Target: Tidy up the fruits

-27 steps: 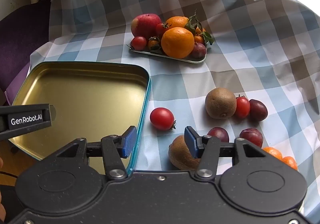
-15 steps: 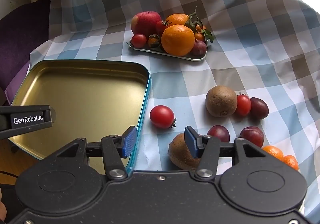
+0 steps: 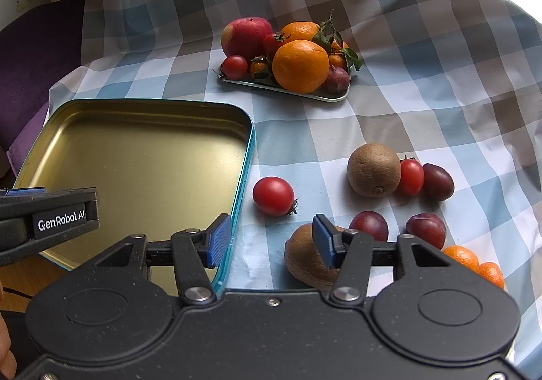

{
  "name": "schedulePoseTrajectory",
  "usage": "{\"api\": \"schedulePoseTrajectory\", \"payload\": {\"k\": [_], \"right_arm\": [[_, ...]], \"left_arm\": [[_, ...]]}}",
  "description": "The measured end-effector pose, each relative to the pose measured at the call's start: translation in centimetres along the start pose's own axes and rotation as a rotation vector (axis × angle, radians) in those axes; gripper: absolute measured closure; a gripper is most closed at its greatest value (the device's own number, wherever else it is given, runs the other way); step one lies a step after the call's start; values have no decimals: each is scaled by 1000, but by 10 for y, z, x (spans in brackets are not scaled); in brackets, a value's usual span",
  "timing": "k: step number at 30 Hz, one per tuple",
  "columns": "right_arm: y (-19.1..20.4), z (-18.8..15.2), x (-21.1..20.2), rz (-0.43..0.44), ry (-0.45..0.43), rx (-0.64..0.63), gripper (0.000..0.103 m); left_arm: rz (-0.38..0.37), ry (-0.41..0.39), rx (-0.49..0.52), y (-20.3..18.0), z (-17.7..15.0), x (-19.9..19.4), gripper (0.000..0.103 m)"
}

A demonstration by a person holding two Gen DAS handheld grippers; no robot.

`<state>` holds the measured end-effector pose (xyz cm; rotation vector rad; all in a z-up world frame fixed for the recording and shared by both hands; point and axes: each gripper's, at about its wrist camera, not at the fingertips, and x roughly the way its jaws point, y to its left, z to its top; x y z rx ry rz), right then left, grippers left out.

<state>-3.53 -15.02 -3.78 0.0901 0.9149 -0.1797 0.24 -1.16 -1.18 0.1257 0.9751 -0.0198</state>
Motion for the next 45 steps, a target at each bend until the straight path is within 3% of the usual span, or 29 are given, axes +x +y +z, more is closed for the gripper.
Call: {"api": "schedulePoseTrajectory", "payload": {"k": [45], "right_arm": [[6, -2, 2, -10, 13, -13, 45]], "left_arm": [[10, 4, 23, -4, 0, 1, 52]]}}
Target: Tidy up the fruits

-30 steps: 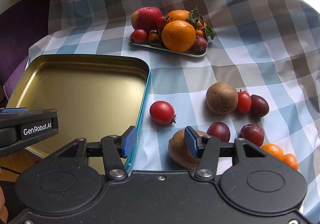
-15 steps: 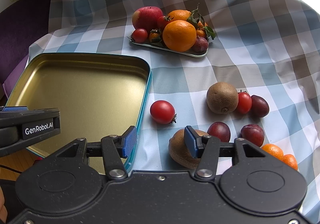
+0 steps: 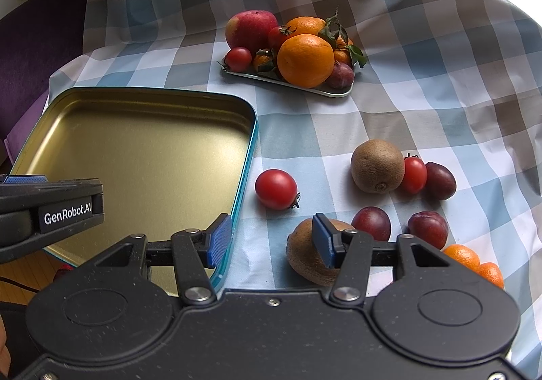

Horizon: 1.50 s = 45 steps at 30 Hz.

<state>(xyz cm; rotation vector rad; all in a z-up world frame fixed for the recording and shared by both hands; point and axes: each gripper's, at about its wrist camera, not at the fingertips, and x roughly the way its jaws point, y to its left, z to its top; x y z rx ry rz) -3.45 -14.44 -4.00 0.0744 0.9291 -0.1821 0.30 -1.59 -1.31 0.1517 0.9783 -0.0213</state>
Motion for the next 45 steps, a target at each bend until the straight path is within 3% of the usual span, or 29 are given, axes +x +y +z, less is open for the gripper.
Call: {"api": "schedulePoseTrajectory", "payload": {"k": [12, 21, 26, 32, 36, 42, 45], "right_arm": [[2, 0, 0, -5, -1, -5, 45], [-9, 2, -1, -32, -7, 12, 46], [-22, 0, -5, -67, -30, 47, 46], [-47, -2, -14, -111, -86, 104, 46], [-67, -6, -18, -136, -100, 159, 46], [-121, -11, -31, -214, -181, 301, 46], [-149, -16, -34, -271, -182, 357, 46]], "left_arm": [[-6, -24, 0, 0, 1, -4, 51], [-39, -140, -171, 11, 5, -16, 52], [-55, -182, -205, 5, 6, -23, 53], [-123, -177, -95, -24, 7, -26, 53], [-157, -227, -45, -45, 3, -35, 52], [-278, -180, -97, -62, 5, -36, 42], [-301, -170, -82, -74, 6, -37, 42]]}}
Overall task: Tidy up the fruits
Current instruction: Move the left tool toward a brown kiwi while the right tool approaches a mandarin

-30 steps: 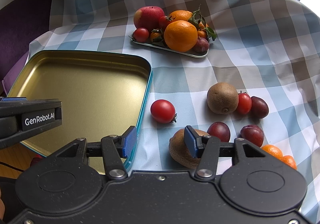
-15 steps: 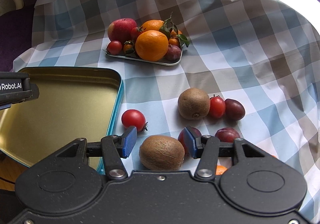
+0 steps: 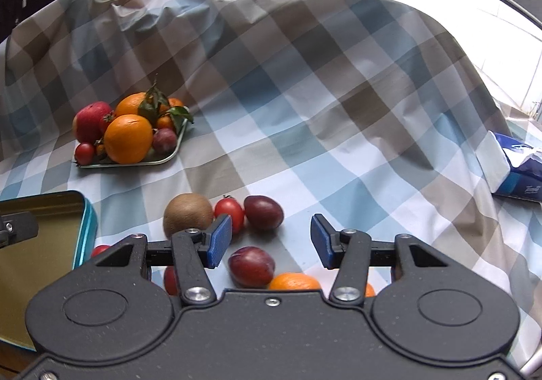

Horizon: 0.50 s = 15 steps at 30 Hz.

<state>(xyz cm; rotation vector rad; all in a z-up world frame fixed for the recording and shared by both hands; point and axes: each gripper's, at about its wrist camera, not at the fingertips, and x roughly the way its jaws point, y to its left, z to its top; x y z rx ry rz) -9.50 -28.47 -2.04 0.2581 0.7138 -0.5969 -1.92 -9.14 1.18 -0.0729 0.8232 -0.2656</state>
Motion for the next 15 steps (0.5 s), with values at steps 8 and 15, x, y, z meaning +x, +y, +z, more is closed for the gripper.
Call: {"api": "schedulePoseTrajectory", "payload": {"k": [8, 15], "right_arm": [[-37, -12, 22, -46, 87, 68, 46], [-50, -27, 37, -14, 181, 72, 47]], "left_arm": [[-19, 147, 72, -29, -13, 23, 43], [-26, 239, 107, -45, -24, 37, 44]]}}
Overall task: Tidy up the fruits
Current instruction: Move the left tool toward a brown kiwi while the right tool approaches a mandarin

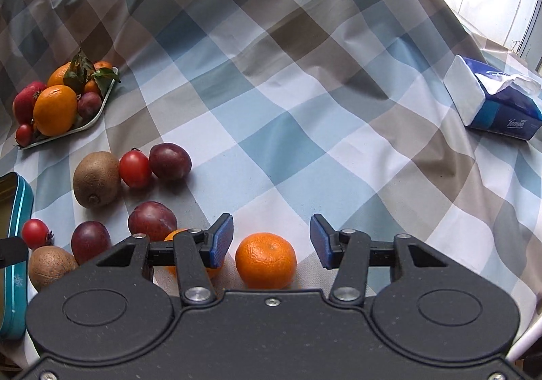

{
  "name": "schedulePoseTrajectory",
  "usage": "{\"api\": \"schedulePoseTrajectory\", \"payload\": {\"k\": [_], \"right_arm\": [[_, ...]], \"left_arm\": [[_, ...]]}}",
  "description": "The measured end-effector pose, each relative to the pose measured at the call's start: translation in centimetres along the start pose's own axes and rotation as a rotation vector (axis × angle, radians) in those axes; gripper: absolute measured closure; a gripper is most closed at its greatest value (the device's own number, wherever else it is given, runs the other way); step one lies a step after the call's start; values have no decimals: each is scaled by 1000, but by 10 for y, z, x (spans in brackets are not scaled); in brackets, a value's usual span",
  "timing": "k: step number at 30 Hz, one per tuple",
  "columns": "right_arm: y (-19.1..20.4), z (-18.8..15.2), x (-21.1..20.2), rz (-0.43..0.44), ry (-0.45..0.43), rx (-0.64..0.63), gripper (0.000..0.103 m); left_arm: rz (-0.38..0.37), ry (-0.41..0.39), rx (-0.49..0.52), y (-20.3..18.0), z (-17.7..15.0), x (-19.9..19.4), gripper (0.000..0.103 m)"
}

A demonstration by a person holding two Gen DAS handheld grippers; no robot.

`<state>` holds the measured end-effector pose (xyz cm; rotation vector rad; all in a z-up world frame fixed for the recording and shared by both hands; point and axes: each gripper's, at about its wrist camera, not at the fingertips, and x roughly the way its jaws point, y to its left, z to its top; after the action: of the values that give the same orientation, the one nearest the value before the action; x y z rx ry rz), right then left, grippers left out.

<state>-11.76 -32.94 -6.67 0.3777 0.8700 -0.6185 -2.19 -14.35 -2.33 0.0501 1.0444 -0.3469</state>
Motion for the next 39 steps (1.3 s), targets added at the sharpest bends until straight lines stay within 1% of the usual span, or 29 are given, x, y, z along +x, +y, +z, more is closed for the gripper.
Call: {"api": "schedulePoseTrajectory", "payload": {"k": [2, 6, 11, 14, 15, 17, 22, 25, 28, 31, 33, 35, 37, 39], "right_arm": [[-4, 0, 3, 2, 4, 1, 47], [-8, 0, 5, 46, 10, -5, 47], [-3, -3, 10, 73, 18, -25, 47], [-1, -8, 18, 77, 73, -44, 47], [0, -10, 17, 71, 58, -60, 48], [3, -12, 17, 58, 53, -85, 48], [2, -15, 17, 52, 42, -69, 48], [5, -18, 16, 40, 28, -84, 48], [7, -17, 17, 35, 27, -124, 48], [5, -16, 18, 44, 39, -114, 47], [6, -15, 18, 44, 42, -122, 47], [6, -15, 18, 43, 42, -125, 47], [6, -15, 18, 44, 43, -124, 47], [6, -15, 18, 44, 43, -124, 47]], "left_arm": [[-2, 21, -1, -1, 0, 3, 44], [-13, 54, -4, -6, 0, 8, 44], [3, 82, 8, -8, 0, 14, 44], [-5, 92, 3, -8, -1, 16, 44], [-6, 93, 4, -8, -1, 16, 43], [-7, 95, 11, -9, -1, 16, 43], [-5, 92, 40, -14, -2, 17, 44], [-8, 85, 30, -13, -2, 17, 44], [-29, 88, -6, -8, 0, 16, 44], [-55, 82, -71, 1, 4, 15, 44], [-52, 73, -111, 7, 6, 14, 44], [-40, 64, -128, 11, 7, 13, 44], [-24, 58, -107, 11, 7, 11, 44], [-10, 56, -65, 7, 5, 10, 44]]}}
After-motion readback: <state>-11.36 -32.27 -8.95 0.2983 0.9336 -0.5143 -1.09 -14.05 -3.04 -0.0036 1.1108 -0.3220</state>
